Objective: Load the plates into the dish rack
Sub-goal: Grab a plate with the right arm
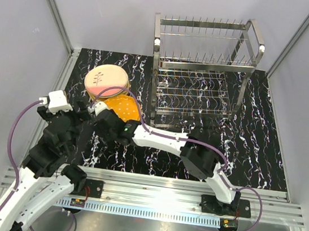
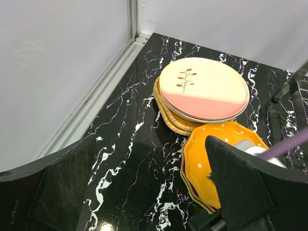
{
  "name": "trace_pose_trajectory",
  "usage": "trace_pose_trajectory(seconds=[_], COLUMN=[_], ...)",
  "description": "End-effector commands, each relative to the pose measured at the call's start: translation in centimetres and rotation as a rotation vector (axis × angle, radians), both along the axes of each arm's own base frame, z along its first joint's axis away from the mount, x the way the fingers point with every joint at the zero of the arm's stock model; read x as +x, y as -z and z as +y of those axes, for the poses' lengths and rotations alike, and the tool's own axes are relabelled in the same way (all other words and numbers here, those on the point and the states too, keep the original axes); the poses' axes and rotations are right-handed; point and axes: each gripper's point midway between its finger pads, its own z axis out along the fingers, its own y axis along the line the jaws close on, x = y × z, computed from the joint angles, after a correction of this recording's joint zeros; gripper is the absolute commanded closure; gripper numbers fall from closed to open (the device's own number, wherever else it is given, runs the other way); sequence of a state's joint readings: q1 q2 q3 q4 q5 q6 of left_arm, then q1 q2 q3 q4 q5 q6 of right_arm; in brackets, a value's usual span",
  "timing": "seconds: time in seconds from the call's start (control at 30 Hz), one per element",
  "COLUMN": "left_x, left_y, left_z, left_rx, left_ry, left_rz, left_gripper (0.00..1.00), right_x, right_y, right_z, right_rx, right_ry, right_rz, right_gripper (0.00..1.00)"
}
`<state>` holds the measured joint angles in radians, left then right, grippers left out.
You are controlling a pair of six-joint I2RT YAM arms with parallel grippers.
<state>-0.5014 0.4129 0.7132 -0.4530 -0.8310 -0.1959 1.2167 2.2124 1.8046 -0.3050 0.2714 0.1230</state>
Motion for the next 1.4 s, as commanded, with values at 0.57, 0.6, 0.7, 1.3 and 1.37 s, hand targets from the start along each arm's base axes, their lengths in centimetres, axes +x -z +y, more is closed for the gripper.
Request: trace_pose_trajectory(seconds=[0.57, 0.6, 0.7, 1.3, 1.37], left_x=[0.5, 0.5, 0.5, 0.6, 0.5], left_y=[-1.1, -1.2, -1.1, -1.1, -1.2], left_z=[-0.6, -0.6, -0.7, -0.9, -0.8], left_rx=[-0.041, -0.042, -0.043, -0.037, -0.039], left_ry=[0.023, 0.023, 0.029, 0.036, 0.033], left_rz=[-0.053, -0.054, -0.053, -0.050, -0.054], left_gripper=[0.01, 0.01, 0.01, 0.01, 0.01], right_x=[3.5, 3.7, 4.2, 2.9, 2.8], right_y=[1.0, 1.1, 1.5, -1.1, -1.7], right_z=[0.1, 0.1, 0.0, 1.1, 1.2], right_rx=[-0.101, -0.105, -0.097, -0.011, -0.002], right_ry=[0.089, 0.093, 0.096, 0.021, 0.015], right_rz=[-0.151, -0.151, -0.132, -0.086, -0.086], right_gripper=[0.48, 0.49, 0.52, 0.95, 0.99])
